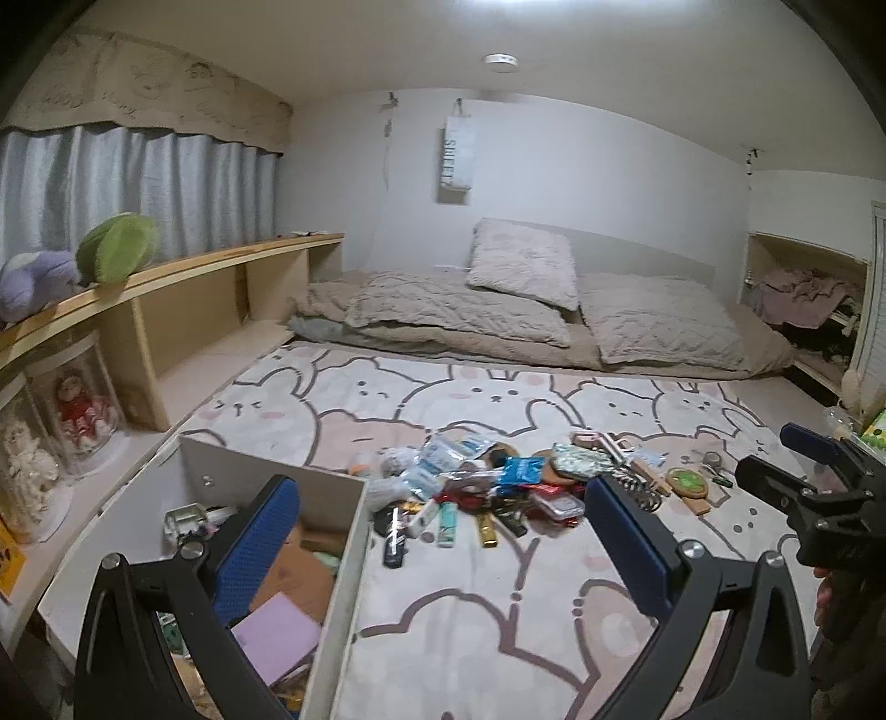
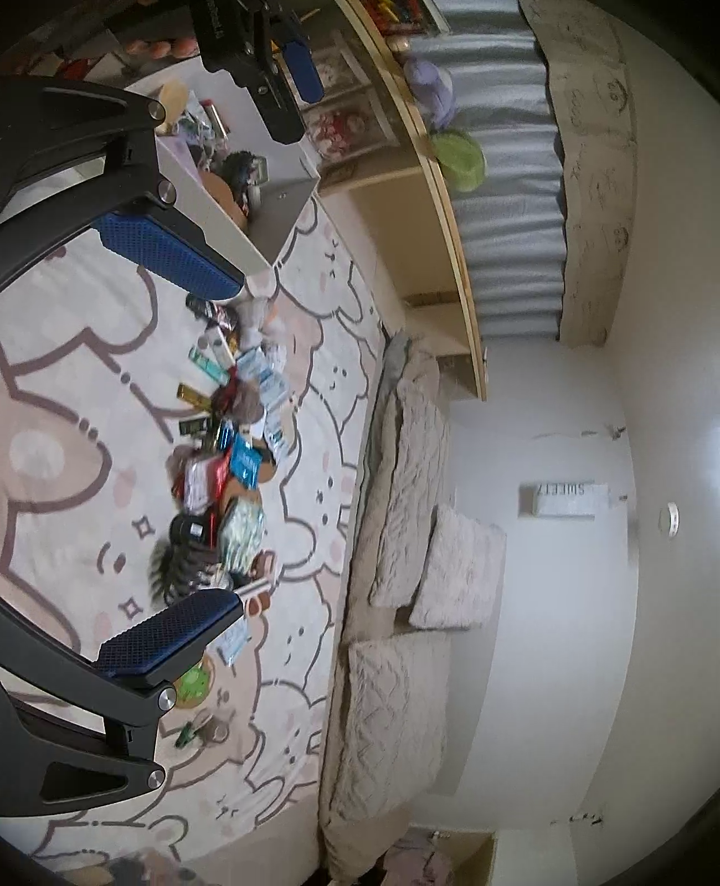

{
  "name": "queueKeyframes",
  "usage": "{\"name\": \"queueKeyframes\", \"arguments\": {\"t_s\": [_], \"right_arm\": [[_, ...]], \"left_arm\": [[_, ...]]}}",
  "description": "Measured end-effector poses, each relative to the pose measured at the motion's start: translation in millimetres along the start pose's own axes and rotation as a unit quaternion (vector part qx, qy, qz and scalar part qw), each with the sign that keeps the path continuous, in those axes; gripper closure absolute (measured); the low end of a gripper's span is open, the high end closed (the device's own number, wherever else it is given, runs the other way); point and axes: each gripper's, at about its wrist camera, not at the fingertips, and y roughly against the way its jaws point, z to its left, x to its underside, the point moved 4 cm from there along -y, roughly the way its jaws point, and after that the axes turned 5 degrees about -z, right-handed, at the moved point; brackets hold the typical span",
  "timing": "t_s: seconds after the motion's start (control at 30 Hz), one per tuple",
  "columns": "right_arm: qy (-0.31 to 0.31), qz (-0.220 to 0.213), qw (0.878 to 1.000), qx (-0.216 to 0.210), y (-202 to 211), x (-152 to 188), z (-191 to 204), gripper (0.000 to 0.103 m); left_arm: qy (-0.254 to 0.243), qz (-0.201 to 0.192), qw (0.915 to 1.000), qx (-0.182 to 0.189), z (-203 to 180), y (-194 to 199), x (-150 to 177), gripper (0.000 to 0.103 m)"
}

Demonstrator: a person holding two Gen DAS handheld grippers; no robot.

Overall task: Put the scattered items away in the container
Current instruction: 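Withdraw both open tools from the box toward the items on the bed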

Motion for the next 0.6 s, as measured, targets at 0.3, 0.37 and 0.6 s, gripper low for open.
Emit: {"name": "queueKeyframes", "arguments": {"t_s": [0.3,0.37,0.6], "right_arm": [[0.002,-0.007,0.999,0.042,9,0,-37,0.000],[0.002,-0.009,0.999,0.045,12,-1,-42,0.000],[0.016,-0.018,0.998,0.061,16,-5,-55,0.000]], "left_arm": [[0.003,-0.003,0.9997,0.025,-31,-16,-8,0.000],[0.004,-0.003,0.9996,0.030,-36,-19,-9,0.000],[-0.006,-0.001,0.9991,0.041,-51,-31,-10,0.000]]}}
